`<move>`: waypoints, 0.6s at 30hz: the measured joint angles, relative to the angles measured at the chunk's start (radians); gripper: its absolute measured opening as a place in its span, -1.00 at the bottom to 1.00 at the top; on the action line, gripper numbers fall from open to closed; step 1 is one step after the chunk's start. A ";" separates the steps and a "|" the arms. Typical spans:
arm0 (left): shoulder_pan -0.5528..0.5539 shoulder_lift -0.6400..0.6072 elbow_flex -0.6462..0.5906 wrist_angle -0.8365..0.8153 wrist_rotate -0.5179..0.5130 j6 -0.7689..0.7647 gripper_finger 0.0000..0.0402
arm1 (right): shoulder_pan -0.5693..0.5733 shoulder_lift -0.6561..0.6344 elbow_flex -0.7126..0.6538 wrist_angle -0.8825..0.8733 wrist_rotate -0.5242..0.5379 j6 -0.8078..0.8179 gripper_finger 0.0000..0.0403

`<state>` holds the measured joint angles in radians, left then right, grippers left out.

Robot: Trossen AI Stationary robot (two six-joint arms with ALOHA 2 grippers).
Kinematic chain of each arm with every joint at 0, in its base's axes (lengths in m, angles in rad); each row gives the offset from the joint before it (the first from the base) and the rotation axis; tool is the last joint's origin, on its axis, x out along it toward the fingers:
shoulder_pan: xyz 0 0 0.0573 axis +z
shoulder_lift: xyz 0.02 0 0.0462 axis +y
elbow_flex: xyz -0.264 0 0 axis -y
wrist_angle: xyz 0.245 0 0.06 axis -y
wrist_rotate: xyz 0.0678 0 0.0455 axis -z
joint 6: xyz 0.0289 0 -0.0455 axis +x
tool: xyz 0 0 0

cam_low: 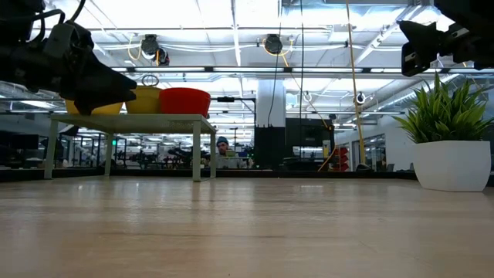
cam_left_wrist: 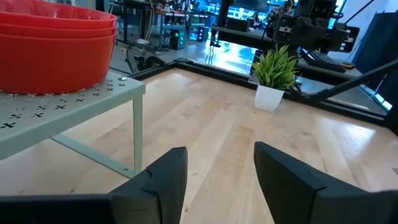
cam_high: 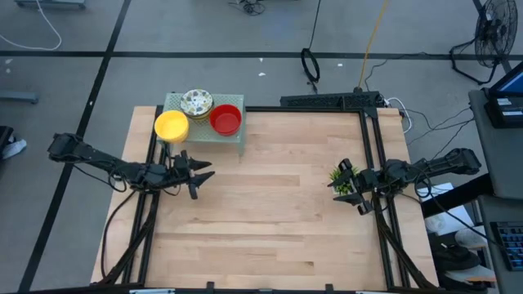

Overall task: Pick & Place Mini bowls
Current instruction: Return to Home Position

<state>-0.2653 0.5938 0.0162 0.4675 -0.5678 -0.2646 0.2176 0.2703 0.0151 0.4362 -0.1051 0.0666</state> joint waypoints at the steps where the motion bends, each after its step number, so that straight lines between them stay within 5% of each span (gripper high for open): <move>1: 0.000 -0.002 0.000 0.000 0.000 0.000 -0.06 | 0.000 -0.002 0.000 0.000 0.000 0.000 -0.02; 18: 0.062 -0.191 0.000 0.000 0.001 -0.001 -0.06 | -0.052 -0.146 0.000 0.000 -0.001 0.000 -0.02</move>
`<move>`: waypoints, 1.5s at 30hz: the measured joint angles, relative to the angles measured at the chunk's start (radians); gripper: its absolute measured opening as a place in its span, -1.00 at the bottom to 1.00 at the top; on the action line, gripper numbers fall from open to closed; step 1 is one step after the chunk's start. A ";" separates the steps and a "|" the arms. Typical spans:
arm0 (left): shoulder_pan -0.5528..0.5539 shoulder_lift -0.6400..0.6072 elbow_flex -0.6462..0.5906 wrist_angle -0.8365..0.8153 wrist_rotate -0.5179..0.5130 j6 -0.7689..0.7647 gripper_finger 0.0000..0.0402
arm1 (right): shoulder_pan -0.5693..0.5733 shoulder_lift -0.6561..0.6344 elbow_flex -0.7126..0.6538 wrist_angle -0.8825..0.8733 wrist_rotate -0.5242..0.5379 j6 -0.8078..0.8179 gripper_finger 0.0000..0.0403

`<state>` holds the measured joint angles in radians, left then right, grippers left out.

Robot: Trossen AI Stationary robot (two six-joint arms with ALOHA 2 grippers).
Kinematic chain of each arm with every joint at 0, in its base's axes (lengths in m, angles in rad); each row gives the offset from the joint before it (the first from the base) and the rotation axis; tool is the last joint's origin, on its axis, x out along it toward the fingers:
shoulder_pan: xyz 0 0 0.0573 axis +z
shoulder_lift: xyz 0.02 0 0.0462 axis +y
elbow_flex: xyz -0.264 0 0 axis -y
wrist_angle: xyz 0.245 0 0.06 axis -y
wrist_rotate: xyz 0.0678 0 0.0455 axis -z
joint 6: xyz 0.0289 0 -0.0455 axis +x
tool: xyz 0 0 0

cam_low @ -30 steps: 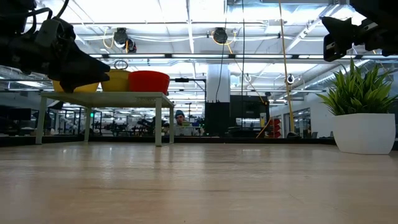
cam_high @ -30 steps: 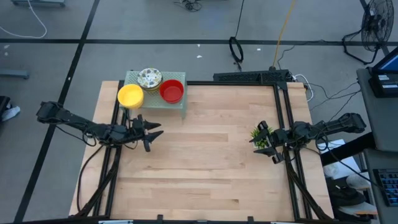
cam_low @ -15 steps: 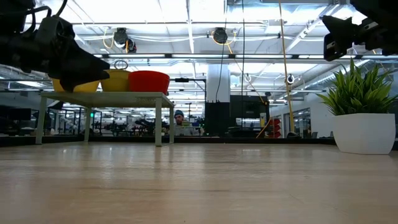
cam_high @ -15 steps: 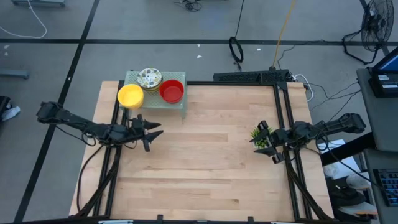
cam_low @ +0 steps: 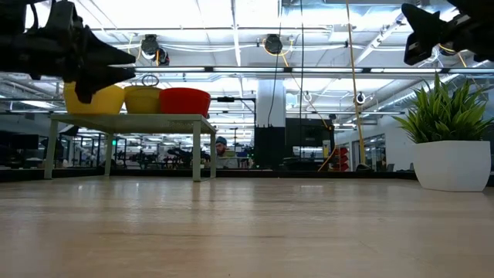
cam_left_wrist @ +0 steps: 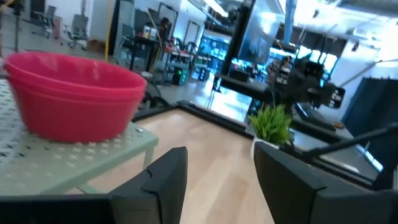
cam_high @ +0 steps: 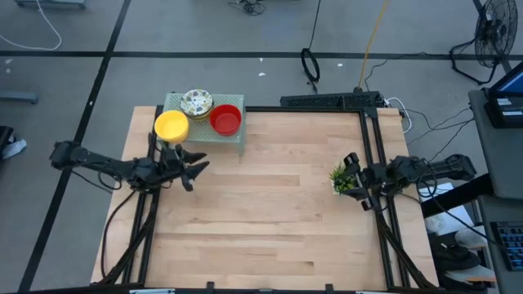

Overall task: Pick & Place Mini bowls
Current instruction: Return to Home Position

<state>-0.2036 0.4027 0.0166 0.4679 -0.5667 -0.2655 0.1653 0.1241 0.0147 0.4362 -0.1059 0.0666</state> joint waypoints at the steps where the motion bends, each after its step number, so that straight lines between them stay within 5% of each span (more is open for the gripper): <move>1: 0.007 -0.009 0.000 0.000 0.000 0.000 -0.06 | -0.013 -0.009 0.000 0.000 0.000 0.000 -0.02; 25: 0.112 -0.195 0.000 0.000 -0.001 0.000 -0.06 | -0.344 -0.031 0.000 0.000 0.000 0.000 -0.02; 45: 0.112 -0.196 0.000 0.000 -0.001 0.000 -0.06 | -0.433 -0.031 -0.001 0.000 0.000 0.000 -0.03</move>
